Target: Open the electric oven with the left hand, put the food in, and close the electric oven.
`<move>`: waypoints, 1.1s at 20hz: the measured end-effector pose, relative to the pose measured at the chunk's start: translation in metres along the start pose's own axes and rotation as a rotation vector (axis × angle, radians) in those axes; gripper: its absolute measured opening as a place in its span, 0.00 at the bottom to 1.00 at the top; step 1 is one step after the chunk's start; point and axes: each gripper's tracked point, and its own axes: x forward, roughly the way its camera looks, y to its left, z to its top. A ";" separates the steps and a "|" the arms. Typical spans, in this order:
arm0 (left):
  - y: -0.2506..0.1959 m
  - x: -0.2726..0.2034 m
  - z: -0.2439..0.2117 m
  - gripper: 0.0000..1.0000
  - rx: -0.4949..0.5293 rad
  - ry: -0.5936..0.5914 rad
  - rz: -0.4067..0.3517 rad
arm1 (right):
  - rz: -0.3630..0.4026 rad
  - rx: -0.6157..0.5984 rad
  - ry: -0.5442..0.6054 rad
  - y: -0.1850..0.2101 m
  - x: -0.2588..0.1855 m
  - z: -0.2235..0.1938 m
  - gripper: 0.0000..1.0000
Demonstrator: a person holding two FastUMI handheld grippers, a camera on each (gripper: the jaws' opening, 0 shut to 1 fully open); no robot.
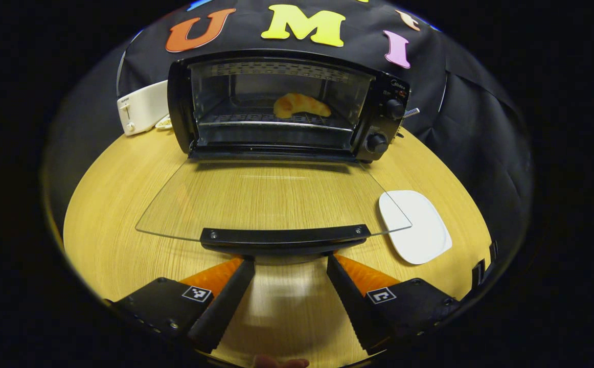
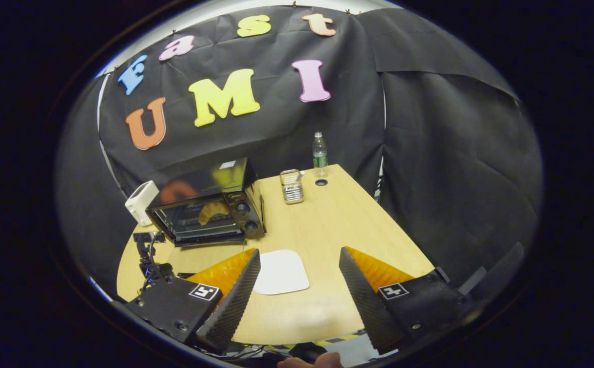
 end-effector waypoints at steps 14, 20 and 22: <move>0.000 -0.036 0.161 0.95 0.039 -0.300 -0.035 | 0.037 0.034 -0.049 0.016 -0.023 0.013 0.96; 0.002 -0.071 0.209 0.94 0.024 -0.404 -0.032 | 0.080 0.006 -0.101 0.039 -0.029 0.036 0.96; 0.006 -0.100 0.226 0.94 0.020 -0.455 -0.026 | 0.095 -0.024 -0.143 0.047 -0.025 0.056 0.98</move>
